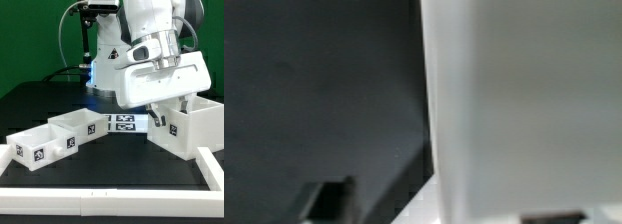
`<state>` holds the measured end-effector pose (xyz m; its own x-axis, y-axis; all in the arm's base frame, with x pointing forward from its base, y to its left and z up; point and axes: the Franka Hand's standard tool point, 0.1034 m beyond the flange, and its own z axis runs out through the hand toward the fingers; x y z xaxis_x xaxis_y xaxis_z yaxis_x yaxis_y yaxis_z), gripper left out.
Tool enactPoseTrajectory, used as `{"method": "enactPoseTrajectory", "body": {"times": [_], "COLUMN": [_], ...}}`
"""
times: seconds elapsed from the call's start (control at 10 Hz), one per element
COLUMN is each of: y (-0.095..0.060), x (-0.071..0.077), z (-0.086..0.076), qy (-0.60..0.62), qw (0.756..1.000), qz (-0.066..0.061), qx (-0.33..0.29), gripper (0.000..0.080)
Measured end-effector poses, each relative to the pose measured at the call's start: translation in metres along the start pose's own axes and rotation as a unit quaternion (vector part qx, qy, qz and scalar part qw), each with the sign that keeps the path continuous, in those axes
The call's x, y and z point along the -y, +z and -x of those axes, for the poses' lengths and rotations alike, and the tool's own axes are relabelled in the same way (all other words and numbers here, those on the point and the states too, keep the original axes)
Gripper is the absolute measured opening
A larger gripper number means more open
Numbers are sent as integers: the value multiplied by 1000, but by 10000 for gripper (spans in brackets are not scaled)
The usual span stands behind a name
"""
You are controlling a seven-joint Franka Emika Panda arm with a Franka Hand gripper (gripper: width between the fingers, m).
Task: Assemble drawer
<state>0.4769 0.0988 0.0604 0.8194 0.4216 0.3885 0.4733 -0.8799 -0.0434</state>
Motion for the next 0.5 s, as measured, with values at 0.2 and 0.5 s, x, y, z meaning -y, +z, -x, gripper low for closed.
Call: {"method": "enactPoseTrajectory", "body": {"times": [0.2, 0.5], "y": [0, 0], "x": [0, 0], "z": [0, 0], "qy": [0, 0], "qw": [1000, 1000], "qz": [0, 0], "qx": [0, 0], "gripper": [95, 54]}}
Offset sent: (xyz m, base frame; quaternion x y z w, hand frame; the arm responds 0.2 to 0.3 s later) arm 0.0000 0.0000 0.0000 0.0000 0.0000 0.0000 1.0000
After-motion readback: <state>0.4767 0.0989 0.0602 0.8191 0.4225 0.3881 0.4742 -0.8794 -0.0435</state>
